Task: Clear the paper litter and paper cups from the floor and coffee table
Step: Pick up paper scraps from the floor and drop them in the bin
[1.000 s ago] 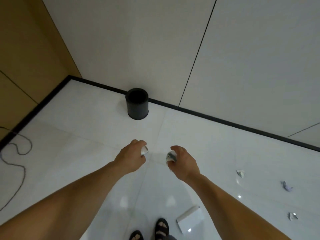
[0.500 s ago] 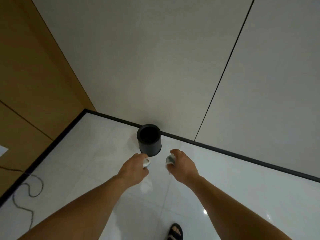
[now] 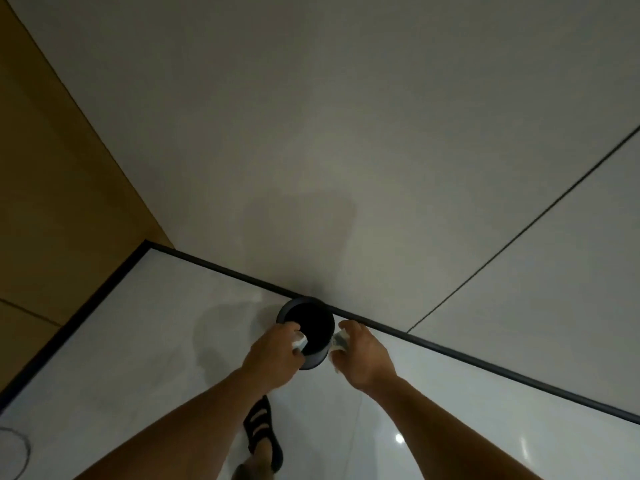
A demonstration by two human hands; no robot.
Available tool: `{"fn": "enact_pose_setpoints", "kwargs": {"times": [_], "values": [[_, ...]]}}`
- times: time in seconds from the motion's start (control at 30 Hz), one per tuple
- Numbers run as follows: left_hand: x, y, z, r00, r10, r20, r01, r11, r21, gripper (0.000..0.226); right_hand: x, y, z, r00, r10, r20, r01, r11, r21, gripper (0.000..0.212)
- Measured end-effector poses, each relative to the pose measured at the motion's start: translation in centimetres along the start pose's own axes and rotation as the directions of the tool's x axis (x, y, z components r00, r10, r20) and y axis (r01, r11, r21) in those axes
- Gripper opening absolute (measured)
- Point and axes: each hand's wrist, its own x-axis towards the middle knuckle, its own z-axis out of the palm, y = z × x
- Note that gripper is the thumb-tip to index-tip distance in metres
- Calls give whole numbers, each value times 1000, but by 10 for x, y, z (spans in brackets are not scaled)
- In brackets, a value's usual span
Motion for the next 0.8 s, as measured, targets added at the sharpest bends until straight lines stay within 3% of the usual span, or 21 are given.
{"fn": "enact_pose_setpoints", "kwargs": {"times": [0.17,0.37,0.53,0.63,0.8], "values": [[97,-45,-4,993,-6,117,2,999,36,47,92,-6,39,990,137,38,-139,988,69,49],[199,-100,51,970,-62,236,53,998,41,48,199,26,107,968,236,91,-243,967,81,50],[276,-142,108,964,-117,238,116,993,18,54,283,71,163,945,316,90,-325,939,111,59],[300,-158,133,953,-156,261,155,988,27,61,307,94,188,926,350,142,-369,918,144,70],[301,-158,141,929,-203,309,200,979,43,72,292,113,195,915,352,199,-380,917,124,66]]}}
